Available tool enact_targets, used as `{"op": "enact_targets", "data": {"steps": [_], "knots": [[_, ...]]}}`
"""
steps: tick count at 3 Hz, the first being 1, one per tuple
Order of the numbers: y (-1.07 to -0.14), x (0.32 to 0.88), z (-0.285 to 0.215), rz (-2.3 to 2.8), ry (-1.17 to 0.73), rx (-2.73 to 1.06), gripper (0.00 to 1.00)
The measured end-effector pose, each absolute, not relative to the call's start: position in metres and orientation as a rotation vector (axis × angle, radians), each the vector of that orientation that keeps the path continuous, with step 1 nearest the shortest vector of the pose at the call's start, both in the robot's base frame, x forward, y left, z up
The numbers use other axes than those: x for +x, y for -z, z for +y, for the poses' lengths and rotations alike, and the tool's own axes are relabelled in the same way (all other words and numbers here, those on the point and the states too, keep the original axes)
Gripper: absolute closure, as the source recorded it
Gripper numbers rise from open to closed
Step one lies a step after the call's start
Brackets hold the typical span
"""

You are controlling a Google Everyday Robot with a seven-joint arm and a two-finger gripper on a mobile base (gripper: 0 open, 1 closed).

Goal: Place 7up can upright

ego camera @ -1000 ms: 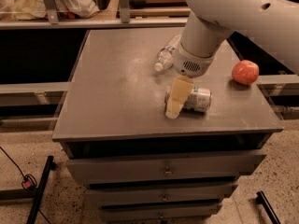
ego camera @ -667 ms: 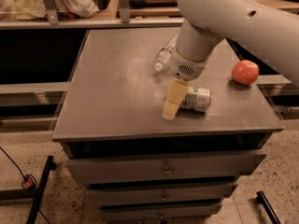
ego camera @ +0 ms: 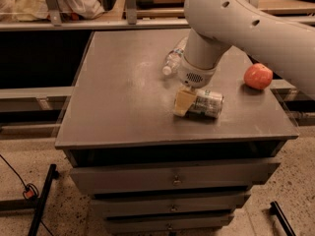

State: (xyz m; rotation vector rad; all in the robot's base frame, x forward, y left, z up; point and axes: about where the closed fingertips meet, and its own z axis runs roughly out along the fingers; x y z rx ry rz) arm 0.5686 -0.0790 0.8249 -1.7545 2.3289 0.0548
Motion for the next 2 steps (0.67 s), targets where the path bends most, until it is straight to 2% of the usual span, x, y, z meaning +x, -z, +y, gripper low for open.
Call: {"op": "enact_targets", "data": {"steps": [2], "knots": [[-0.834,0.585,-0.081,2.312,-0.021,-1.786,0.88]]}}
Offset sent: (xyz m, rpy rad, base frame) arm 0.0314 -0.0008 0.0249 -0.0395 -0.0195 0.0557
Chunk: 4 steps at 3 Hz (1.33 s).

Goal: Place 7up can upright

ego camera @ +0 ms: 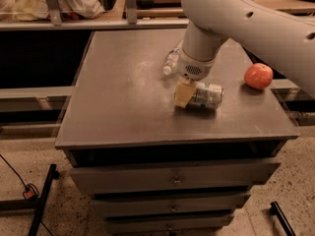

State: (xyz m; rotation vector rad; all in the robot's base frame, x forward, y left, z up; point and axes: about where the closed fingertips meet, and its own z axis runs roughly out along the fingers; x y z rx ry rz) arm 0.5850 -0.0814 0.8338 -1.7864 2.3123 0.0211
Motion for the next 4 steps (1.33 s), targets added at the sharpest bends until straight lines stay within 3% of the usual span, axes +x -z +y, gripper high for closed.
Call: {"op": "enact_targets", "data": {"steps": [1,2,3,4], "knots": [[-0.86,0.607,-0.074,2.254,0.011,-1.847,1.0],[-0.903,0.636,-0.066,2.185,0.102,-1.878,1.0],[-0.935,0.658,-0.062,2.126,0.075,-1.839,1.0],[-0.94,0.68,-0.06,2.061,-0.1,-1.726,1.0]]}}
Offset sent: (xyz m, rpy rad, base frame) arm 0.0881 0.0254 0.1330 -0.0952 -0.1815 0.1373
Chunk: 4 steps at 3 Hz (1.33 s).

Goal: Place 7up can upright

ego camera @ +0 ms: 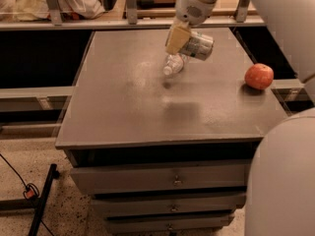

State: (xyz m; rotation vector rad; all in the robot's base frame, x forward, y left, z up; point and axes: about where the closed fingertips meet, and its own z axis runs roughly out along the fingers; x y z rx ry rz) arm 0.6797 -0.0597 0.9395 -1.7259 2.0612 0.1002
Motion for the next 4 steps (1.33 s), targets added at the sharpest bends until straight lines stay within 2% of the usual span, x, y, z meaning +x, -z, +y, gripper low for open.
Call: {"op": "enact_targets", "data": {"steps": [1,3,4], "knots": [[-0.937,0.68,-0.087,1.982,-0.36,-1.548,1.0],[-0.963,0.639,-0.118,1.66,-0.822,-1.322,1.0],[-0.98,0.62,-0.113,1.554,-0.87,-1.338,1.0]]}}
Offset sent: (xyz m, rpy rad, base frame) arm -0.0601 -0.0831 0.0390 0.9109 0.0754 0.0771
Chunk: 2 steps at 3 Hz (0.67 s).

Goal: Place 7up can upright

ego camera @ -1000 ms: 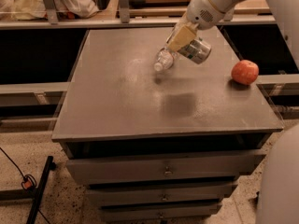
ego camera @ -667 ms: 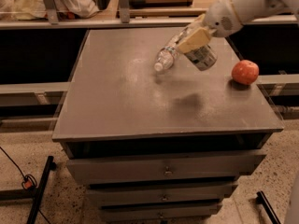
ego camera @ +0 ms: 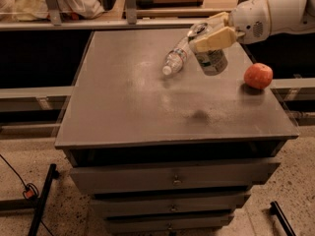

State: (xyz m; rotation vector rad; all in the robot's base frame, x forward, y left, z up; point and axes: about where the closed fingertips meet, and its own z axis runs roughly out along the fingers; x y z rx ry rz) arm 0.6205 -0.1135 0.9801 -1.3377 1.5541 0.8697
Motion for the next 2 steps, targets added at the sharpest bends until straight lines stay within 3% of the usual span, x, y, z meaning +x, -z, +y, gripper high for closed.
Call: {"op": "enact_targets", "data": {"steps": [2], "knots": [[-0.9794,0.6208,-0.1058,1.443,-0.976,-1.271,1.0]]}}
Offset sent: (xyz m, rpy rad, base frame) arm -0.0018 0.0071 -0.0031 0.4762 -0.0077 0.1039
